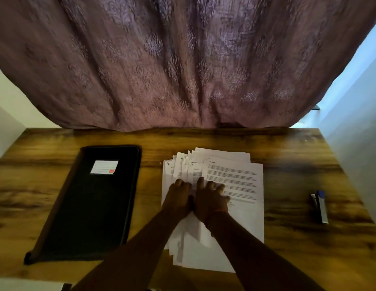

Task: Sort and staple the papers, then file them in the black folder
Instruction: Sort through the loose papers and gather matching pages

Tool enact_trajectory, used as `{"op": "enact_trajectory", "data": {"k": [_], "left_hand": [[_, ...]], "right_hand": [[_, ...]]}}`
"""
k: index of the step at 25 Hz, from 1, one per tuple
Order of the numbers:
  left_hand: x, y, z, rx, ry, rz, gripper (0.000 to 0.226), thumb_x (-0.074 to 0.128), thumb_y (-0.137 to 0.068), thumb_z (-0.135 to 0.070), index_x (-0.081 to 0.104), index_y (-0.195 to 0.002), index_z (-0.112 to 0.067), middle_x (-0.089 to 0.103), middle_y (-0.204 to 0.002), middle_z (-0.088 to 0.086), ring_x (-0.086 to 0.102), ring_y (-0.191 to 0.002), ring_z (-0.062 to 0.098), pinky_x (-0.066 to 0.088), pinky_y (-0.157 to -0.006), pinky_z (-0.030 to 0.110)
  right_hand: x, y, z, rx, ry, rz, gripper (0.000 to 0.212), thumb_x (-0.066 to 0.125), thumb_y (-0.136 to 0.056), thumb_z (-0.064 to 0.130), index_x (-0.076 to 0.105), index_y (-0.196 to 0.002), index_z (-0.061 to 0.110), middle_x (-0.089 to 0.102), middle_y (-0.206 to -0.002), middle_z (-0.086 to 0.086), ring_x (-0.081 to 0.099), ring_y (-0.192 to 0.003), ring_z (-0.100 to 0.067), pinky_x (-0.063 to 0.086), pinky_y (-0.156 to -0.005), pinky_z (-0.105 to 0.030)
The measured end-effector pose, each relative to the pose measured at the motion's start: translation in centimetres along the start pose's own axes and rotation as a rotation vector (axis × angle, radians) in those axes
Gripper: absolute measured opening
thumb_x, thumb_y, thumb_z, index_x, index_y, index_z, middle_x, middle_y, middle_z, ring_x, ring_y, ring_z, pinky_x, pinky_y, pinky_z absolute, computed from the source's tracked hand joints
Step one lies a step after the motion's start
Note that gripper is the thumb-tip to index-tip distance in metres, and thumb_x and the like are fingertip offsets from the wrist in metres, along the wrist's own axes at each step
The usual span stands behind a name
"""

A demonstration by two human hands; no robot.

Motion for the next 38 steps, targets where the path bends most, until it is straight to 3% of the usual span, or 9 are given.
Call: {"op": "enact_trajectory", "data": {"k": [3, 7, 9, 13, 21, 26, 31, 34, 38], "left_hand": [[0.1, 0.0, 0.2, -0.051, 0.096, -0.071, 0.049, 0.056, -0.094, -0.036, 0.048, -0.138, -0.017, 0.054, -0.138, 0.005, 0.051, -0.125, 0.028, 0.044, -0.108, 0.045], [0.5, -0.3, 1.0, -0.069, 0.125, -0.051, 0.055, 0.064, -0.091, -0.032, 0.045, -0.140, -0.017, 0.052, -0.140, 0.007, 0.050, -0.128, 0.031, 0.047, -0.106, 0.045], [0.2, -0.5, 0.9, -0.111, 0.207, -0.009, 0.048, 0.068, -0.090, -0.025, 0.051, -0.134, -0.015, 0.055, -0.135, 0.007, 0.053, -0.126, 0.030, 0.047, -0.105, 0.042], [-0.2, -0.8, 1.2, -0.170, 0.348, 0.009, 0.022, 0.064, -0.093, -0.021, 0.060, -0.114, -0.015, 0.065, -0.120, 0.004, 0.063, -0.110, 0.022, 0.054, -0.095, 0.034], [-0.8, 0.9, -0.5, 0.103, 0.114, -0.114, 0.034, 0.060, -0.095, -0.026, 0.055, -0.128, -0.016, 0.052, -0.134, 0.005, 0.052, -0.127, 0.022, 0.051, -0.101, 0.035], [-2.0, 0.0, 1.0, -0.136, 0.243, -0.158, 0.017, 0.058, -0.097, -0.030, 0.068, -0.104, -0.018, 0.068, -0.114, 0.001, 0.066, -0.103, 0.019, 0.053, -0.091, 0.029], [-2.7, 0.1, 0.7, -0.249, 0.345, -0.177, 0.019, 0.051, -0.101, -0.028, 0.063, -0.110, -0.017, 0.068, -0.118, 0.003, 0.066, -0.103, 0.020, 0.056, -0.087, 0.030], [-1.0, -0.1, -1.0, -0.243, 0.599, -0.005, 0.021, 0.046, -0.103, -0.026, 0.063, -0.114, -0.020, 0.063, -0.121, -0.002, 0.058, -0.112, 0.018, 0.048, -0.101, 0.032], [0.3, -0.1, -2.1, -0.222, 0.872, 0.213, 0.026, 0.048, -0.101, -0.016, 0.059, -0.122, -0.028, 0.057, -0.121, -0.007, 0.051, -0.122, 0.018, 0.041, -0.104, 0.028]], "right_hand": [[-0.6, -0.6, -0.9, -0.081, -0.092, 0.028, 0.073, 0.047, -0.097, 0.033, 0.002, -0.154, 0.025, 0.037, -0.145, -0.021, 0.026, -0.135, -0.056, 0.040, -0.100, -0.066], [-2.2, 0.0, -1.4, -0.147, -0.266, -0.024, 0.042, 0.052, -0.091, 0.015, 0.052, -0.133, 0.019, 0.058, -0.129, -0.013, 0.054, -0.120, -0.036, 0.049, -0.101, -0.042], [-2.6, 1.3, -2.3, -0.096, -0.366, -0.091, 0.034, 0.051, -0.091, 0.013, 0.060, -0.124, 0.017, 0.062, -0.124, -0.008, 0.058, -0.115, -0.026, 0.048, -0.101, -0.032], [-2.1, 3.4, -3.0, -0.083, -0.383, -0.215, 0.032, 0.052, -0.096, 0.018, 0.058, -0.127, 0.018, 0.061, -0.128, -0.002, 0.057, -0.120, -0.019, 0.043, -0.105, -0.029], [-0.7, 3.2, -3.1, -0.046, -0.499, -0.234, 0.038, 0.052, -0.095, 0.009, 0.055, -0.134, 0.013, 0.055, -0.137, -0.007, 0.048, -0.131, -0.025, 0.036, -0.112, -0.033], [-1.6, 2.7, -3.9, -0.012, -0.612, -0.234, 0.032, 0.053, -0.097, 0.010, 0.058, -0.128, 0.015, 0.057, -0.134, -0.003, 0.053, -0.125, -0.022, 0.043, -0.108, -0.035], [-2.6, 3.0, -3.7, 0.003, -0.642, -0.332, 0.029, 0.055, -0.096, 0.013, 0.058, -0.125, 0.016, 0.057, -0.130, -0.003, 0.055, -0.122, -0.023, 0.046, -0.106, -0.038], [-2.9, 2.6, -2.5, -0.074, -0.595, -0.336, 0.021, 0.054, -0.098, 0.030, 0.063, -0.114, 0.018, 0.063, -0.114, -0.001, 0.060, -0.106, -0.016, 0.050, -0.100, -0.033], [-3.3, 1.9, -3.8, 0.062, -0.891, -0.321, 0.018, 0.062, -0.092, 0.037, 0.058, -0.103, 0.023, 0.061, -0.103, 0.005, 0.059, -0.093, -0.010, 0.053, -0.093, -0.033]]}}
Point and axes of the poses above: each hand's wrist, its own y-axis away from the middle knuckle, its own x-axis out of the palm, z = x × y, the point moved 9 cm from there along -y, towards the middle knuckle
